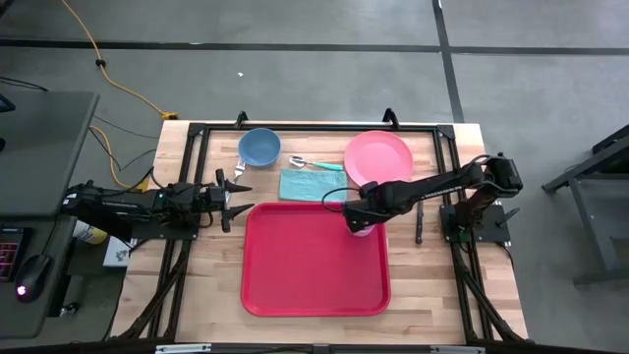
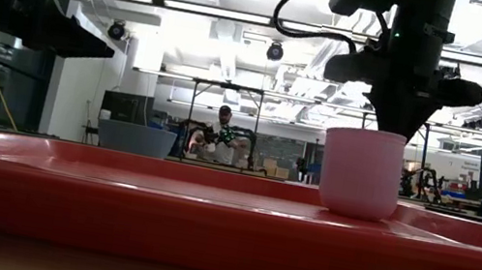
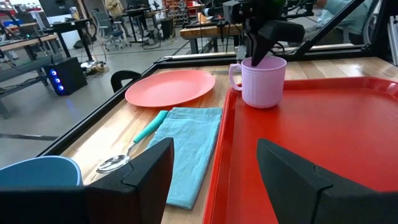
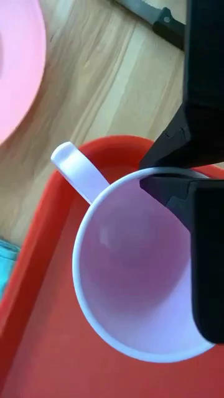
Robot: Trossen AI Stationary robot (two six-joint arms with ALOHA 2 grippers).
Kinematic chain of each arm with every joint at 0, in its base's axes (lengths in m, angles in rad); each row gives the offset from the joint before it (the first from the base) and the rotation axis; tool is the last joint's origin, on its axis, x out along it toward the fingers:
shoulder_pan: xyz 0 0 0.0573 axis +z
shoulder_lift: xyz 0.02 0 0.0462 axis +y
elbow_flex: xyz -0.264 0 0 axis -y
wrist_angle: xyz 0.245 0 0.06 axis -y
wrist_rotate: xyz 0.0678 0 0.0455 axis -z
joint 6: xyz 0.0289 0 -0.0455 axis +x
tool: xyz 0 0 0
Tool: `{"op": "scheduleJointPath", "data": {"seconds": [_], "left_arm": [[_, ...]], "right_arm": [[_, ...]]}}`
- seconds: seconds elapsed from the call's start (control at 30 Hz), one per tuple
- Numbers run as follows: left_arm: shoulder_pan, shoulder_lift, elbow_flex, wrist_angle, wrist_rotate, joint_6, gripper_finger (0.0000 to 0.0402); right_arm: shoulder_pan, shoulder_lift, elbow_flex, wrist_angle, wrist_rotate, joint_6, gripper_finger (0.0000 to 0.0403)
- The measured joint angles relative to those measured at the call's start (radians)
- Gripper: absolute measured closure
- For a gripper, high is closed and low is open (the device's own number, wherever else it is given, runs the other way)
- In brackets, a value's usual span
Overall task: Set up tray
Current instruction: Put the pink mug on the top right of the red serving tray
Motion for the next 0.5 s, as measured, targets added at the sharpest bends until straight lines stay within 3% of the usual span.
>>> {"op": "scheduleJointPath", "data": {"seconds": [0.17, 0.5], "left_arm": [[0.0, 0.0, 0.0, 0.0, 0.0, 0.002, 0.014], [0.0, 0.0, 0.0, 0.0, 0.0, 0.003, 0.014]], "right_arm": [[-0.024, 0.0, 0.0, 0.002, 0.042, 0.016, 0.0403], [-0.041, 0.0, 0.0, -0.039, 0.007, -0.003, 0.0403]]}}
